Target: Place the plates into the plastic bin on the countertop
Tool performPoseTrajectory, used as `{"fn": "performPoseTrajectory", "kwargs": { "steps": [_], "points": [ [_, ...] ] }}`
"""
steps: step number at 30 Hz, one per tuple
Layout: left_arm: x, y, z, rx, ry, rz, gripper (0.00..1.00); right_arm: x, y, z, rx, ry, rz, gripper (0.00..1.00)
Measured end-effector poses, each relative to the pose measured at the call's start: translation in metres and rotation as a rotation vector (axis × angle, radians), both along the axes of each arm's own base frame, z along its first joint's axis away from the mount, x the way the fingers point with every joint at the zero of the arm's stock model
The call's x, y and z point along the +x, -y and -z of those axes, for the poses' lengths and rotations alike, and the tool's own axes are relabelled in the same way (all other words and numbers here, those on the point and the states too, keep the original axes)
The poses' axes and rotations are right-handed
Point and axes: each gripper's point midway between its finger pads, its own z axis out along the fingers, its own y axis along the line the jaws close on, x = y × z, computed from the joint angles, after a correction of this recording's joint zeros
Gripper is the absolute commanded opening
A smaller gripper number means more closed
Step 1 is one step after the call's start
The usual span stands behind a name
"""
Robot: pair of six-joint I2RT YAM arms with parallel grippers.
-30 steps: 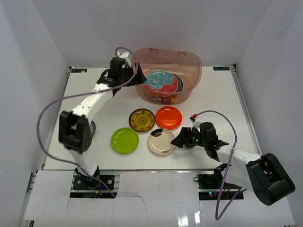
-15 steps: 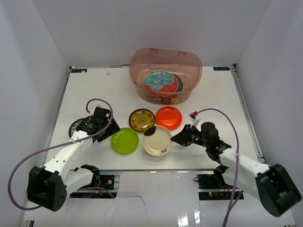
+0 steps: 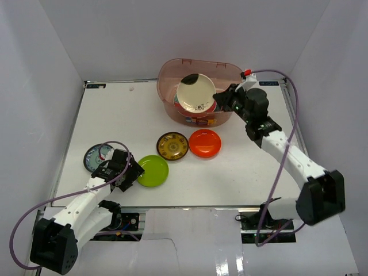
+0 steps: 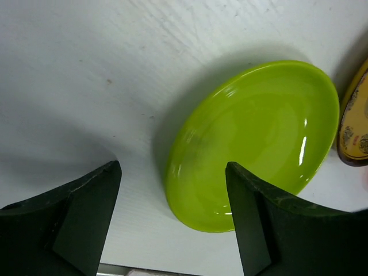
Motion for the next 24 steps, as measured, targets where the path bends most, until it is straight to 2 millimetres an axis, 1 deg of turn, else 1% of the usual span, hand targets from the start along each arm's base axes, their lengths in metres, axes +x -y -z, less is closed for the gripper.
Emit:
{"fn": "performPoseTrajectory", "kwargs": {
  "steps": [1, 2, 5, 6, 8, 9, 10, 11, 12, 13, 14, 15, 17, 18, 19, 21, 22, 24],
  "points": [
    [0.006, 0.003, -0.002, -0.016, 0.023, 0.002, 0.84, 0.02, 0.002, 0.002, -0.012, -0.01, 0.031, 0.08],
    [0.009, 0.006, -0.001, -0.026, 0.032, 0.004, 0.83, 0.042, 0.004, 0.009, -0.03, -0.027, 0.065, 0.08],
    [0.022, 0.013, -0.002, -0.055, 0.072, 0.007, 0.73, 0.093, 0.009, 0.043, -0.093, -0.097, 0.131, 0.08],
    [0.026, 0.015, -0.002, -0.063, 0.085, 0.007, 0.64, 0.107, 0.009, 0.056, -0.114, -0.12, 0.143, 0.08],
    [0.031, 0.016, 0.0, -0.065, 0.101, 0.009, 0.54, 0.128, 0.008, 0.082, -0.154, -0.174, 0.158, 0.09],
    [0.032, 0.017, 0.001, -0.068, 0.108, 0.008, 0.47, 0.136, 0.007, 0.095, -0.173, -0.198, 0.16, 0.1],
    [0.033, 0.016, 0.002, -0.063, 0.114, 0.012, 0.35, 0.141, 0.006, 0.106, -0.189, -0.221, 0.161, 0.12],
    [0.034, 0.016, 0.003, -0.061, 0.119, 0.01, 0.29, 0.144, 0.005, 0.118, -0.206, -0.246, 0.16, 0.14],
    [0.034, 0.014, 0.005, -0.053, 0.12, 0.009, 0.23, 0.146, 0.005, 0.127, -0.219, -0.267, 0.16, 0.2],
    [0.034, 0.014, 0.006, -0.056, 0.124, 0.011, 0.09, 0.147, 0.005, 0.136, -0.231, -0.289, 0.158, 0.25],
    [0.035, 0.015, 0.005, -0.059, 0.132, 0.011, 0.01, 0.148, 0.005, 0.141, -0.241, -0.304, 0.159, 0.31],
    [0.036, 0.016, 0.003, -0.067, 0.146, 0.016, 0.0, 0.148, 0.004, 0.144, -0.243, -0.313, 0.157, 0.45],
    [0.041, 0.019, -0.004, -0.077, 0.181, 0.024, 0.0, 0.15, 0.004, 0.142, -0.244, -0.312, 0.157, 0.58],
    [0.042, 0.019, -0.007, -0.082, 0.196, 0.026, 0.0, 0.15, 0.004, 0.139, -0.243, -0.307, 0.157, 0.69],
    [0.043, 0.02, -0.009, -0.085, 0.207, 0.028, 0.0, 0.15, 0.004, 0.135, -0.241, -0.299, 0.154, 0.74],
    [0.041, 0.019, -0.015, -0.085, 0.223, 0.036, 0.0, 0.147, 0.003, 0.124, -0.241, -0.281, 0.142, 0.78],
    [0.038, 0.017, -0.017, -0.083, 0.229, 0.043, 0.0, 0.145, 0.004, 0.118, -0.242, -0.27, 0.138, 0.78],
    [0.031, 0.016, -0.027, -0.084, 0.246, 0.061, 0.0, 0.13, 0.009, 0.097, -0.235, -0.235, 0.133, 0.78]
  ]
}}
